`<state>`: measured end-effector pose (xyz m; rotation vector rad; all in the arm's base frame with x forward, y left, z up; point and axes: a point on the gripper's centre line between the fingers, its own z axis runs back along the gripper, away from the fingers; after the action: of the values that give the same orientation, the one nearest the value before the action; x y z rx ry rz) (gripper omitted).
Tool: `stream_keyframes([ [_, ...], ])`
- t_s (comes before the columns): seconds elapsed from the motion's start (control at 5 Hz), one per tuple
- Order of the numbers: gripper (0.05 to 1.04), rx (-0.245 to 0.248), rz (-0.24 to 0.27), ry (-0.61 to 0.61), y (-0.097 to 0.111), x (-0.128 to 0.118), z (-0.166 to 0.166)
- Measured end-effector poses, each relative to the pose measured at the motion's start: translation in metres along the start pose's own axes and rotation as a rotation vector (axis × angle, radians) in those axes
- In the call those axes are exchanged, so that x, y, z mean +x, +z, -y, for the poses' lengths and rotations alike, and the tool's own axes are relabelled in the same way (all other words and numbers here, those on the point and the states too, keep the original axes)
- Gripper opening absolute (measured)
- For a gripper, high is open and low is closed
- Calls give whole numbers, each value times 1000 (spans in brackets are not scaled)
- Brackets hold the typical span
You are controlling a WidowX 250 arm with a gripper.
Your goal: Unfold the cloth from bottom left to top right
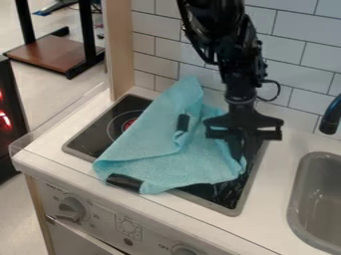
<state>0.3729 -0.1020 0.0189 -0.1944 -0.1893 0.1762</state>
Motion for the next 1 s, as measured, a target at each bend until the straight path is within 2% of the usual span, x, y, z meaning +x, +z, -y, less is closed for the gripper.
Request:
stream_keyframes([
  [0.2,507,-5,0,7,1,0,1],
  [0.4,815,7,2,16,0,0,-2],
  [0.6,1017,-1,11,2,7,-1,-2],
  [1.0,998,-70,54,3,40,5,3],
])
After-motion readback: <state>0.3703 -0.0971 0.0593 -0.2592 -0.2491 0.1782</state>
